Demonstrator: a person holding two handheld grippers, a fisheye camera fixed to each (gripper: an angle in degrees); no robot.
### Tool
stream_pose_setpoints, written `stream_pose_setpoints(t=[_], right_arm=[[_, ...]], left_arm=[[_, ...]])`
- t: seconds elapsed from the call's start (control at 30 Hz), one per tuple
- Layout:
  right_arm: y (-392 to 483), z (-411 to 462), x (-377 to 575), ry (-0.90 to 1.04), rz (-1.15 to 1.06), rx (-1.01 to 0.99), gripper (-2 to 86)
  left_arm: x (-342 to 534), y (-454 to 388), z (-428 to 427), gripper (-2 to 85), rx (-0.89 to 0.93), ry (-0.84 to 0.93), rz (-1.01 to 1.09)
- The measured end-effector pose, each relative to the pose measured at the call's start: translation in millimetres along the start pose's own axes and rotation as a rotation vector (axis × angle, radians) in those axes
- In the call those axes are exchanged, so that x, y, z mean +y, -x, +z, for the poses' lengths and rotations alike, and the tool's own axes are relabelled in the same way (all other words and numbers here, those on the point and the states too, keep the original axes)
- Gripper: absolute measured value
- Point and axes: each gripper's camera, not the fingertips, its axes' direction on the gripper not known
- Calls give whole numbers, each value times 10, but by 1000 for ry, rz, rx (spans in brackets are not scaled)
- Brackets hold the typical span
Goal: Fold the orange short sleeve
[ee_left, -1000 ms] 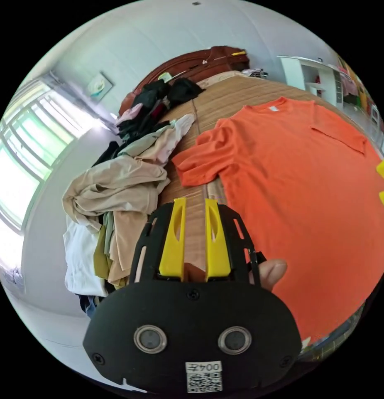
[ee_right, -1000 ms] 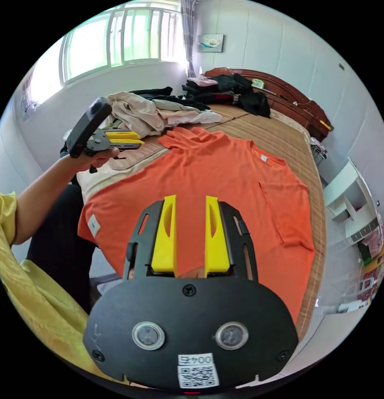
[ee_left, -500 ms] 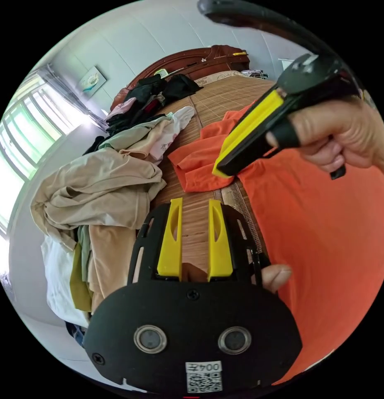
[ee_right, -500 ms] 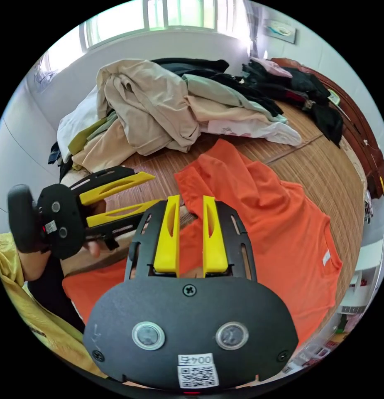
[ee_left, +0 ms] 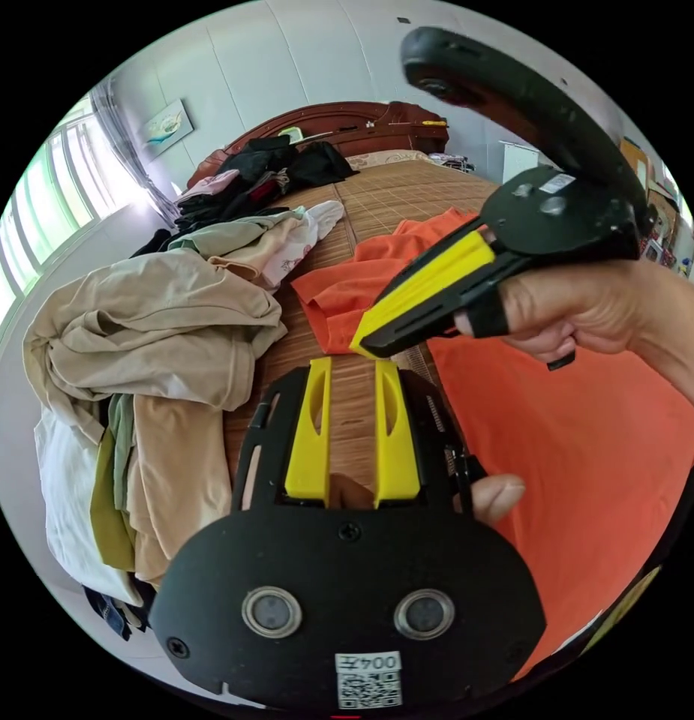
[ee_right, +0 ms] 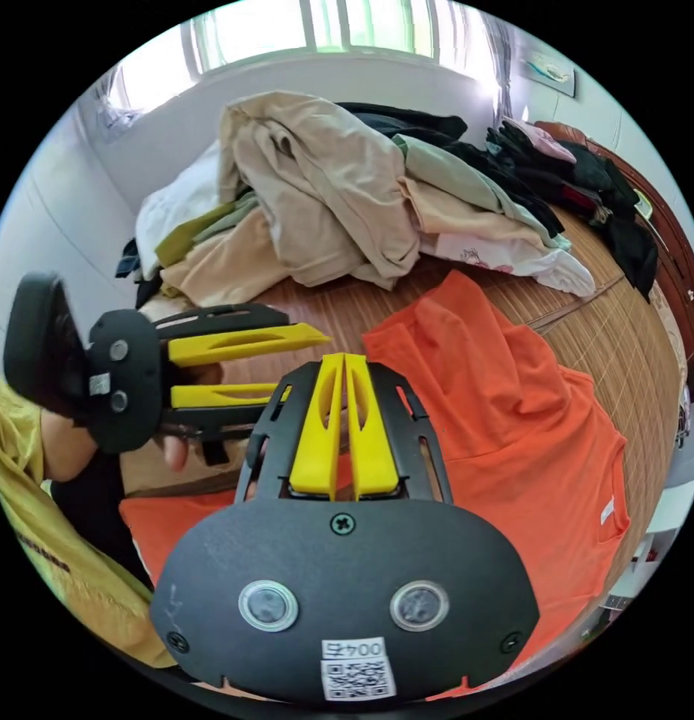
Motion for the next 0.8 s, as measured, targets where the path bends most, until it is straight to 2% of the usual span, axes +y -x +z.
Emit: stream_pose_setpoints(t=[0.1,0.17,0.33,0.4,0.47,0.53,0.63,0.8], right_arm=[[-112,-153,-42,-17,3,46,13],[-177,-145,-257,37,-35,138,40],[-437,-19,-752,178,-26,147,95],[-501,5,-835,211,-31,133,78],[-478,-79,-875,201,-72,120,15],[-463,-218,-881,165,-73,94,4],[-417,-427,-879,117,-90,18,3],[-376,-360,-966,172,-111,-58,42]], left_arm=[[28,-12,30,79,-2,8,-4],[41,-20,59,79,-5,17,-7],[83,-38,98,78,-6,8,-11],[112,-5,117,78,11,8,-23],[137,38,129,78,31,8,-39],[171,86,146,77,50,7,-61],[198,65,161,77,51,7,-66],[230,-131,169,75,12,6,-20]])
